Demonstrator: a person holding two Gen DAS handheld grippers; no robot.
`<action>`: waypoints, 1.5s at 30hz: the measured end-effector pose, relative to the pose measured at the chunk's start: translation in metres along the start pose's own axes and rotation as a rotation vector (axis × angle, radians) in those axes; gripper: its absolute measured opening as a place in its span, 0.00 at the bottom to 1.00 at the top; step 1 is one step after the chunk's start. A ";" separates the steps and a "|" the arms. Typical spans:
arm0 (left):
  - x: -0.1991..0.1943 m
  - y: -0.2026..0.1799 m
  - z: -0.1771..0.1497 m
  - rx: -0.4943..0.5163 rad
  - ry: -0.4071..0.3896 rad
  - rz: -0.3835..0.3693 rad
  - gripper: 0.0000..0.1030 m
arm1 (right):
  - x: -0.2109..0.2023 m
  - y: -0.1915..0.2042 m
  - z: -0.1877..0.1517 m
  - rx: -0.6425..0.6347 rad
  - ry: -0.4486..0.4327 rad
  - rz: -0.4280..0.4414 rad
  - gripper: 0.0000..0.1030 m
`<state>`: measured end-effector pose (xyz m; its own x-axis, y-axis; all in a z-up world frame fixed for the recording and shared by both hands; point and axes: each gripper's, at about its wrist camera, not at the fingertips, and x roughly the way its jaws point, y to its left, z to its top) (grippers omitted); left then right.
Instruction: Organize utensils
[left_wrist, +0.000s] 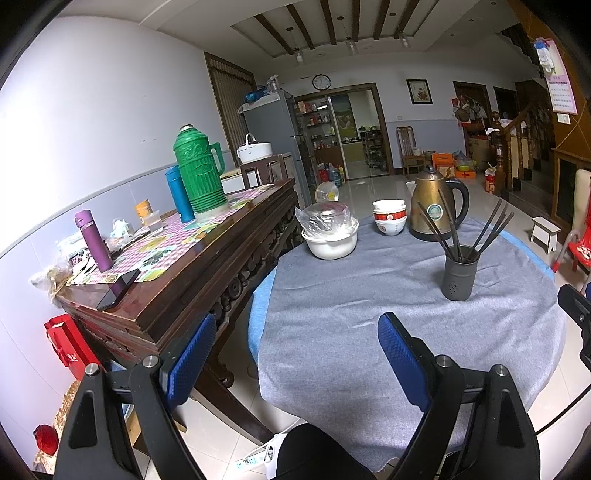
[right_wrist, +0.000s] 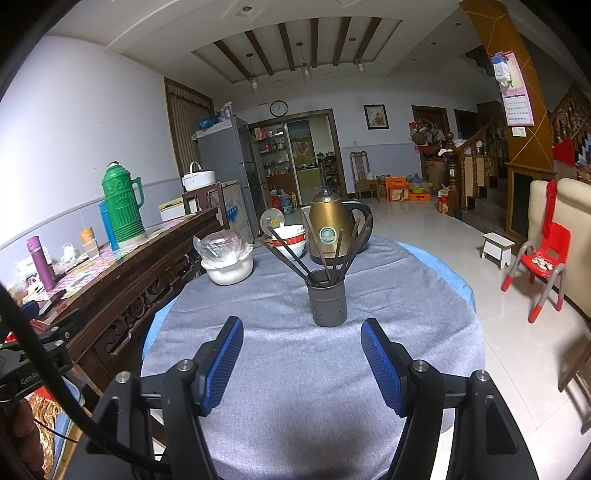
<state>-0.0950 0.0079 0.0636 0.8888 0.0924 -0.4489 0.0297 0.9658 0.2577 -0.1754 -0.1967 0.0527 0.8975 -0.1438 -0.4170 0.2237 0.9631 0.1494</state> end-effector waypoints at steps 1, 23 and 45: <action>0.000 0.000 0.000 0.000 0.000 0.001 0.87 | 0.000 0.001 0.000 0.000 0.001 0.000 0.68; -0.001 0.000 -0.001 -0.007 0.010 0.004 0.87 | 0.000 0.002 0.001 -0.003 0.002 -0.002 0.68; 0.000 0.004 -0.004 -0.018 0.014 0.009 0.87 | 0.001 0.003 0.000 -0.007 0.000 -0.002 0.68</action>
<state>-0.0966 0.0125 0.0616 0.8825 0.1044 -0.4585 0.0134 0.9691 0.2465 -0.1739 -0.1935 0.0532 0.8972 -0.1459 -0.4169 0.2231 0.9643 0.1425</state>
